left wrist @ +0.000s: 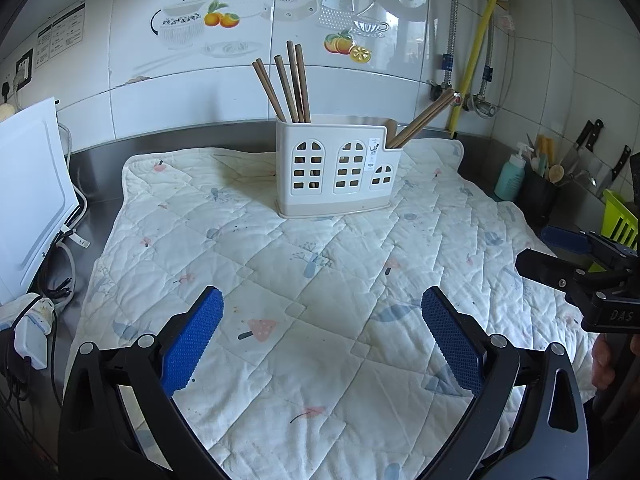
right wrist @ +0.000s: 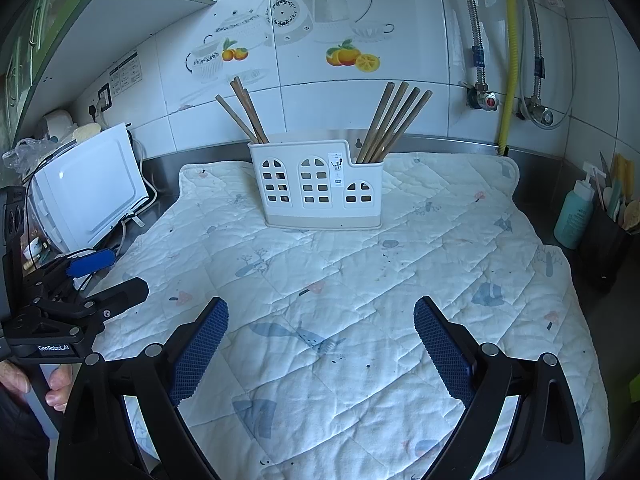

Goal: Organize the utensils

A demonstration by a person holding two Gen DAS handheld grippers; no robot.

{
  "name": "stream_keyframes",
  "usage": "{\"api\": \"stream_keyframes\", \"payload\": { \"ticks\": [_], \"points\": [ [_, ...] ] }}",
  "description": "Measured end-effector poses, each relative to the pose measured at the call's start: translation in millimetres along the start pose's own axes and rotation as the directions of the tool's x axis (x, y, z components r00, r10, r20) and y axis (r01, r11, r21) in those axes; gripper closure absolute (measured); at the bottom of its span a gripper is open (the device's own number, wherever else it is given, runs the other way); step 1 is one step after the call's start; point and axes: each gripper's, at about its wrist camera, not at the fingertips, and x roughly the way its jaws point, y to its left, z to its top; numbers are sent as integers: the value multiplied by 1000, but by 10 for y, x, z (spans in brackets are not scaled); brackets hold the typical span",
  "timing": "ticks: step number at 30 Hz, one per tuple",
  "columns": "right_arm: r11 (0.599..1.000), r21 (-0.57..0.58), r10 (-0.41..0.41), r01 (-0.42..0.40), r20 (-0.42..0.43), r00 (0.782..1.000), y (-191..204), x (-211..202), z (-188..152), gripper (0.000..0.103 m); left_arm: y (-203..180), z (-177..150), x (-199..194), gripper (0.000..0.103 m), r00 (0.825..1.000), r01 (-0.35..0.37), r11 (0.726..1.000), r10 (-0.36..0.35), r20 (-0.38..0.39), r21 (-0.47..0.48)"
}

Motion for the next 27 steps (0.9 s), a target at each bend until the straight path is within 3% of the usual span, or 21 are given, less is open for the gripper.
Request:
{"api": "stream_keyframes", "payload": {
  "ticks": [27],
  "points": [
    [1000,-8,6,-6,1,1000,-10,-7,-3,12,-79,-5,25,5,1000,-10,999,10,-4,37]
  ]
}}
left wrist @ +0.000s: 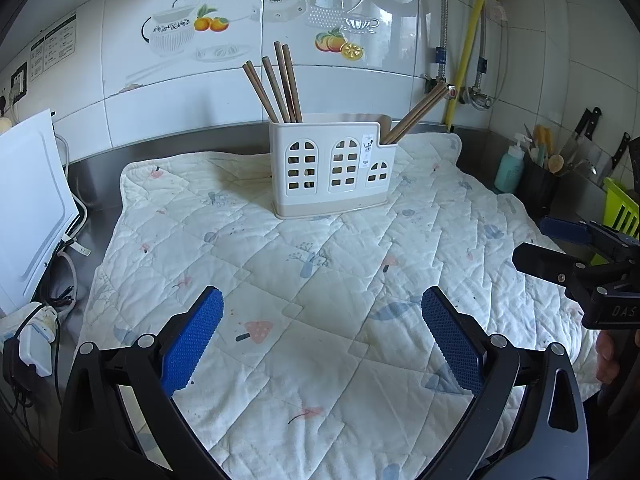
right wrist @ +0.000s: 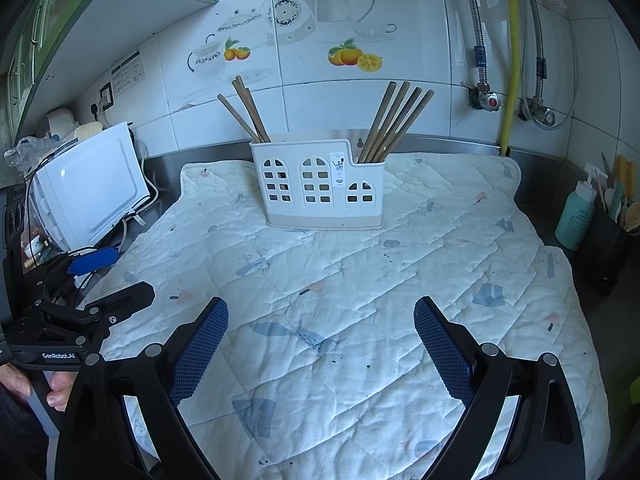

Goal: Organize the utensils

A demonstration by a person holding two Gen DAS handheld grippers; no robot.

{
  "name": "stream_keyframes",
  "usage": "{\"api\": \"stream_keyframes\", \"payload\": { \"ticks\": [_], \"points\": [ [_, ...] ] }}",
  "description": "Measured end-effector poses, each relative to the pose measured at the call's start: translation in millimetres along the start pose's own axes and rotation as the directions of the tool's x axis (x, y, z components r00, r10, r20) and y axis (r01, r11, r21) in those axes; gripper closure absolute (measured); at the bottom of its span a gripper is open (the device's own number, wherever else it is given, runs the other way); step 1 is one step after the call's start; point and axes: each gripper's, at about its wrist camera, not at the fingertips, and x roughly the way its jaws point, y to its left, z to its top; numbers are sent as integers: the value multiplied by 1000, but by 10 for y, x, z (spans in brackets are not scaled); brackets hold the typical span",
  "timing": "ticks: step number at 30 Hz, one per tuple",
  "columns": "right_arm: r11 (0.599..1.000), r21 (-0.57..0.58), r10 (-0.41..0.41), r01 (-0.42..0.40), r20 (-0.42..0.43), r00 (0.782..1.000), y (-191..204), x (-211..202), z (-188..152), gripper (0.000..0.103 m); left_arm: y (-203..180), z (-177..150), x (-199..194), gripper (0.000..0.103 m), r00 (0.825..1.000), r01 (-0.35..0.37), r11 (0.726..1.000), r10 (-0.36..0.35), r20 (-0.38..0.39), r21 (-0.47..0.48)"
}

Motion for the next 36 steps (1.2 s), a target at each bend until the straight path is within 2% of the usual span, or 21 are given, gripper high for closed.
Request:
{"api": "stream_keyframes", "payload": {
  "ticks": [36],
  "points": [
    [1000,-3,1,-1,1,1000,-15,-6,-19,12,112,11,4,5,1000,-16,998,16,-4,-52]
  ]
}}
